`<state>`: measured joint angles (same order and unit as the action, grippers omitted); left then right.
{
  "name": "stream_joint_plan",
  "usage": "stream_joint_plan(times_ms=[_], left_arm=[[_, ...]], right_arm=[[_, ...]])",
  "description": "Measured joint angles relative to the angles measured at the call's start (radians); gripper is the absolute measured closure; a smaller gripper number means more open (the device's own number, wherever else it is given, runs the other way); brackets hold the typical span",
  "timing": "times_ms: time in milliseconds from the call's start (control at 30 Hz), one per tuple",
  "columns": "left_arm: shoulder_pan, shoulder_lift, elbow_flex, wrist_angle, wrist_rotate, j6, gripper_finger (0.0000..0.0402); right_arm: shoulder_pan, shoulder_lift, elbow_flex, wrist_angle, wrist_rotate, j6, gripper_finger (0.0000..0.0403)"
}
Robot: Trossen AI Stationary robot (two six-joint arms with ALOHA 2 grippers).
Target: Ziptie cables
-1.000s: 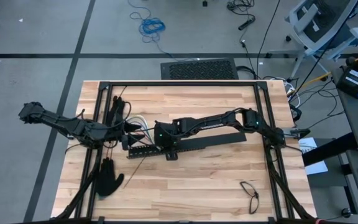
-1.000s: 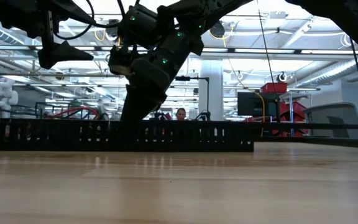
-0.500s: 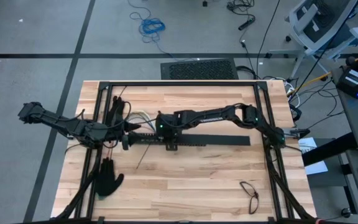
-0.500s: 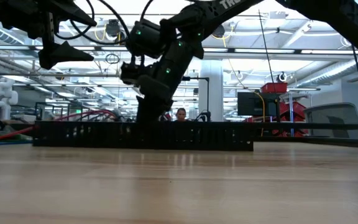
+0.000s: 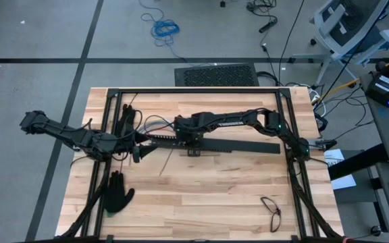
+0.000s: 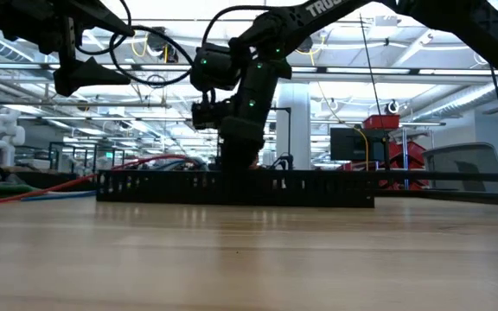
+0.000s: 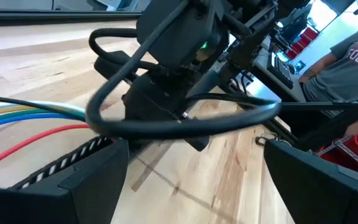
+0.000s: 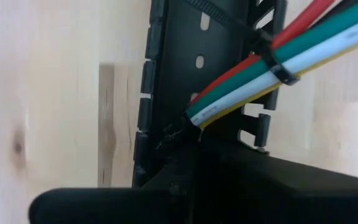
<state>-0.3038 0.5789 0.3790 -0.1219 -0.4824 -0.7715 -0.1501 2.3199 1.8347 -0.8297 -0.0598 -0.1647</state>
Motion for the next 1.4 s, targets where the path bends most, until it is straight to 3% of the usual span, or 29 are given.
stream_joint_plan(times_ms=[133,467,667,967,1233,1400], left_arm=[[0.0,0.0,0.0,0.0,-0.001,0.0,0.0034],[0.0,0.003,0.0,0.0,-0.002,-0.001,0.0034],[0.0,0.003,0.0,0.0,-0.002,0.0,0.0034],[0.0,0.011,0.0,0.0,-0.002,0.0,0.0034],[0.0,0.05,0.0,0.0,-0.003,-0.006,0.0034],[0.0,0.07,0.0,0.001,-0.003,-0.008,0.0034]], right_arm=[[0.0,0.0,-0.001,-0.049,-0.006,-0.008,0.0372],[0.0,-0.005,-0.005,0.023,-0.023,0.019,0.0367],[0.0,-0.01,-0.003,-0.001,-0.101,0.048,0.0319],[0.003,-0.018,-0.005,0.004,-0.108,0.043,0.0255],[0.008,-0.02,-0.005,0.008,-0.104,0.044,0.0257],[0.008,-0.02,-0.004,0.025,-0.1,0.047,0.0292]])
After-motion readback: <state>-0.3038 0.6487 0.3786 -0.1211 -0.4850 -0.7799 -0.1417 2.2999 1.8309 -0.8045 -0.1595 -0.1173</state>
